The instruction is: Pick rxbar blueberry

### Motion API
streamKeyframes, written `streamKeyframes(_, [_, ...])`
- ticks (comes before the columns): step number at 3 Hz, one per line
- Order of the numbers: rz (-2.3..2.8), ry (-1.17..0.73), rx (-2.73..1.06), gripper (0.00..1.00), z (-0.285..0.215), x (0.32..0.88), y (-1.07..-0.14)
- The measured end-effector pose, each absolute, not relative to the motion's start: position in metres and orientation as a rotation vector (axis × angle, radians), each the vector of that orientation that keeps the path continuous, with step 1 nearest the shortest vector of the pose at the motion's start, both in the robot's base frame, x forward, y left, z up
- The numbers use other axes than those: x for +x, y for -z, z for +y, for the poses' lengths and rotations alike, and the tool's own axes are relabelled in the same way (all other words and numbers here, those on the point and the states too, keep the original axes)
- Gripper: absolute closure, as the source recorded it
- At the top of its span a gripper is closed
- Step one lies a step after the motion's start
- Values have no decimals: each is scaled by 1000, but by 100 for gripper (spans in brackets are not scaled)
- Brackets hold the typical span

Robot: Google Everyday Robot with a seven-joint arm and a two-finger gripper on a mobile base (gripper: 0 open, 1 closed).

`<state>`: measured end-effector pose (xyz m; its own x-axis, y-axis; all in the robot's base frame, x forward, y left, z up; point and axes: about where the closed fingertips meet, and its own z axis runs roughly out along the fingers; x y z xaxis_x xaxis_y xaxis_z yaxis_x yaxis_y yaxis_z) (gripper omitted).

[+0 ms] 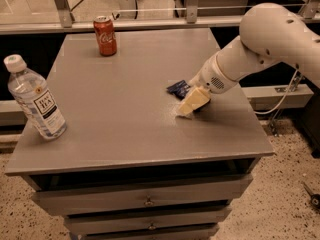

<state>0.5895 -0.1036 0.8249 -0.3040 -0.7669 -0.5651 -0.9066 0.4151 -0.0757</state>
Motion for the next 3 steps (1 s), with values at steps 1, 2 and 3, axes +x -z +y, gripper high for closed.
streamKeyframes(1, [2150,-357,-1409,62,-102,590,-826])
streamKeyframes(2, [2149,-357,-1409,87,-102,590,-830])
streamKeyframes(3, [2149,-358,-1409,100,-102,590,-831])
